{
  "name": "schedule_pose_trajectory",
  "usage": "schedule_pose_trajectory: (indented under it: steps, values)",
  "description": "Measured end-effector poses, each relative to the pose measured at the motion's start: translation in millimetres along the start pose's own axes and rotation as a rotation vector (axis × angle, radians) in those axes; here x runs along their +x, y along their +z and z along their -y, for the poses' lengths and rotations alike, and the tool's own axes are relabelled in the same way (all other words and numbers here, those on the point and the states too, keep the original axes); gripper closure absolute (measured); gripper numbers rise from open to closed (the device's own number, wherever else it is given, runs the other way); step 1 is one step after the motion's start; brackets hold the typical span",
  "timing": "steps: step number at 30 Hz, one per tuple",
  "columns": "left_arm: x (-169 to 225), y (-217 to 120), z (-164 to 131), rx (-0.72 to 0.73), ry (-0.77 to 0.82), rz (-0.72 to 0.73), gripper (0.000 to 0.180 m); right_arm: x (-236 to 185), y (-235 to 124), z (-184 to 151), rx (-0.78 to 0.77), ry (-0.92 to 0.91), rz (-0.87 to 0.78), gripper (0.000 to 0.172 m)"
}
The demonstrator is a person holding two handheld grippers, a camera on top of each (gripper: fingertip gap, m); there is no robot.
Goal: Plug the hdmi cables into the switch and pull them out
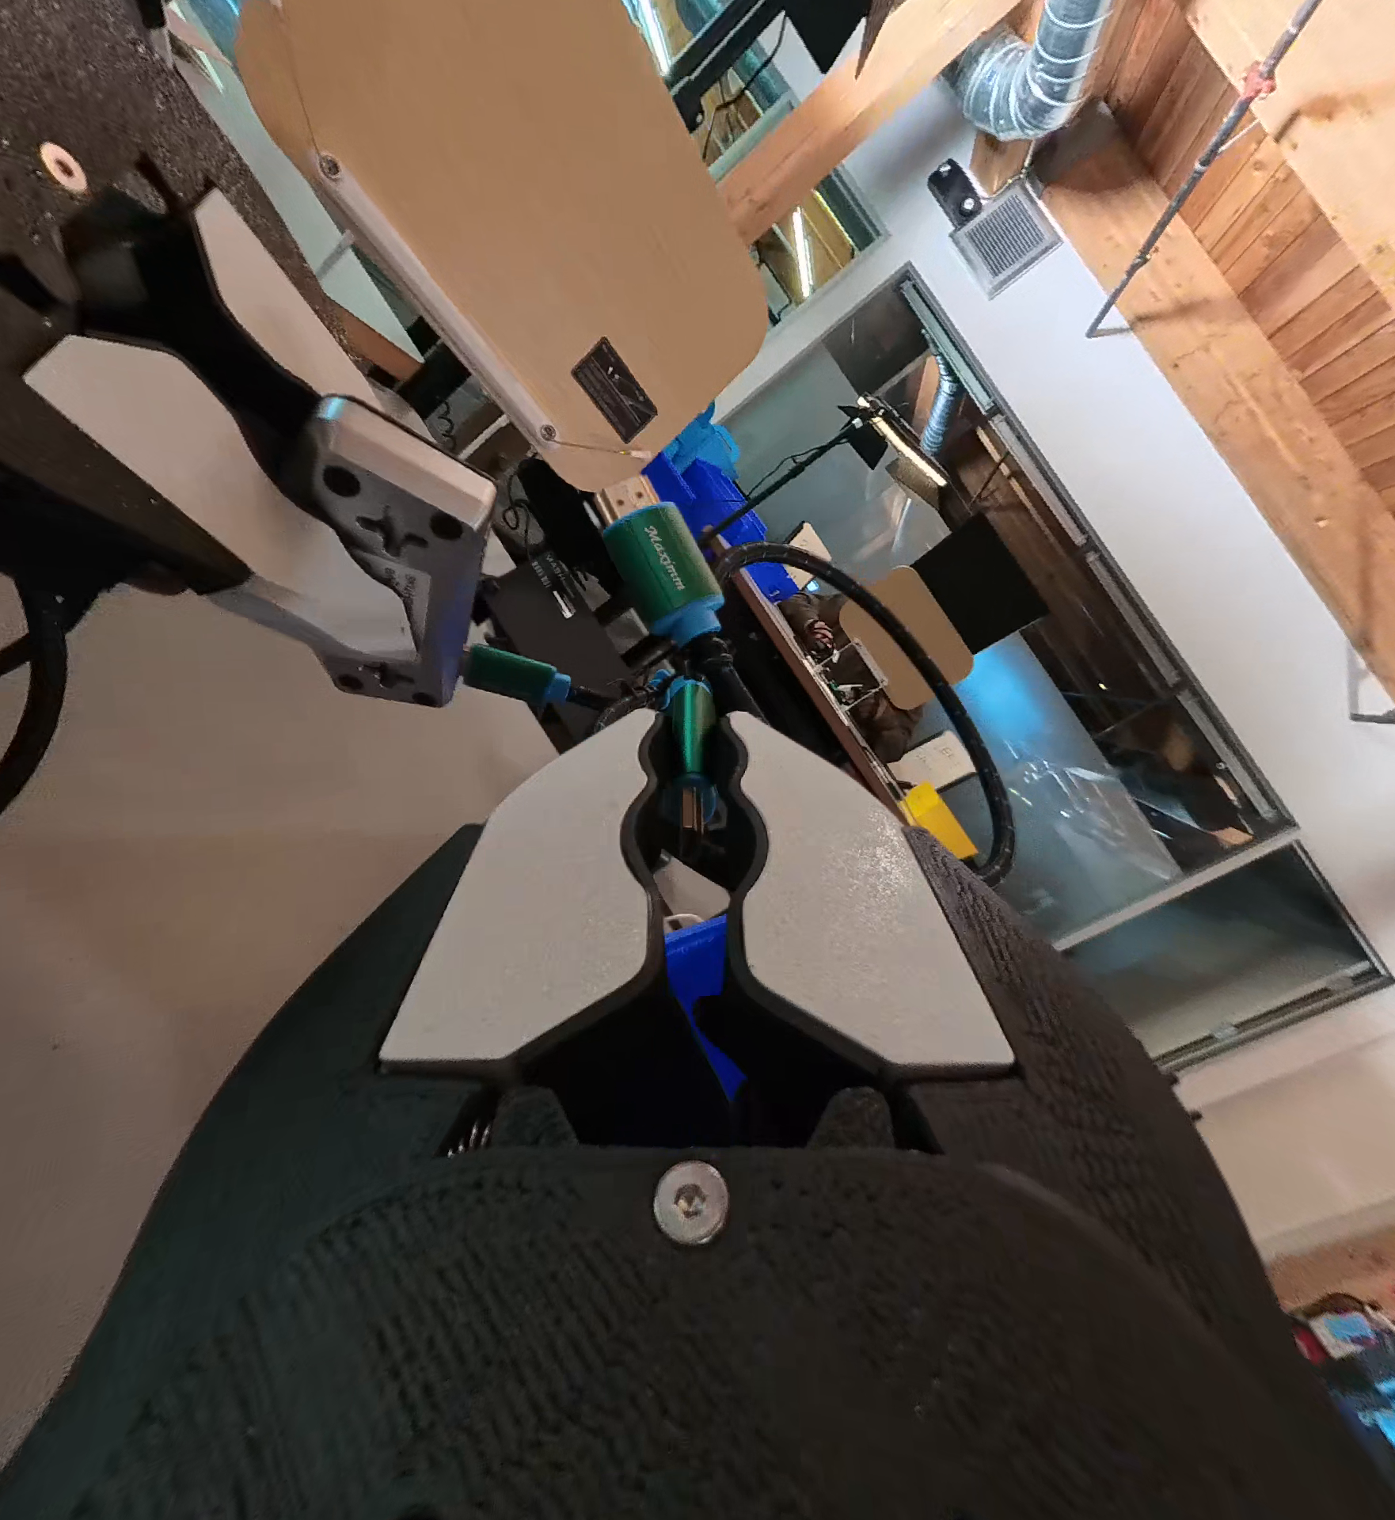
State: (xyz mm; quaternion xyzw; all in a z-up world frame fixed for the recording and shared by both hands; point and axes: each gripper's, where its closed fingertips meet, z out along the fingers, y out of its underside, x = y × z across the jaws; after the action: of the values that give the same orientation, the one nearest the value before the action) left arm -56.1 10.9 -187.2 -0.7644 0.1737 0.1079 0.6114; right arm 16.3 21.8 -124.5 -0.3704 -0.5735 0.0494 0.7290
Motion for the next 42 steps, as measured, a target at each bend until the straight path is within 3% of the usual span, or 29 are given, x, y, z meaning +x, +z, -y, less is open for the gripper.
schedule_pose_trajectory:
  steps: [6,9,12,16,21,25,28,34,42]
  values:
    - [12,3,-19,-0.152,0.016,-0.152,0.158,-12,-3,-6,0.046,-0.104,0.018,0.162]
    - [18,4,-34,-0.263,0.059,-0.253,0.158,-24,-8,-10,0.047,-0.029,0.089,0.162]
    - [5,3,-52,-0.389,0.165,-0.239,0.158,-20,-20,-3,0.091,0.087,0.121,0.162]
    - [-16,-3,-67,-0.457,0.188,-0.215,0.158,-11,-42,2,0.124,0.162,0.154,0.162]
    - [-55,-27,-90,-0.525,0.163,-0.113,0.158,-38,-69,-33,-0.030,0.146,0.333,0.161]
    - [-78,-46,-104,-0.555,0.108,-0.043,0.158,-92,-88,-70,-0.203,0.258,0.606,0.162]
    - [-79,-51,-103,-0.538,0.083,-0.039,0.158,-120,-90,-96,-0.302,0.207,0.675,0.162]
    - [-58,-53,-103,-0.530,0.092,-0.099,0.158,-167,-99,-107,-0.382,0.224,0.879,0.161]
    - [-49,-55,-107,-0.524,0.072,-0.140,0.158,-179,-107,-111,-0.465,0.370,1.080,0.155]
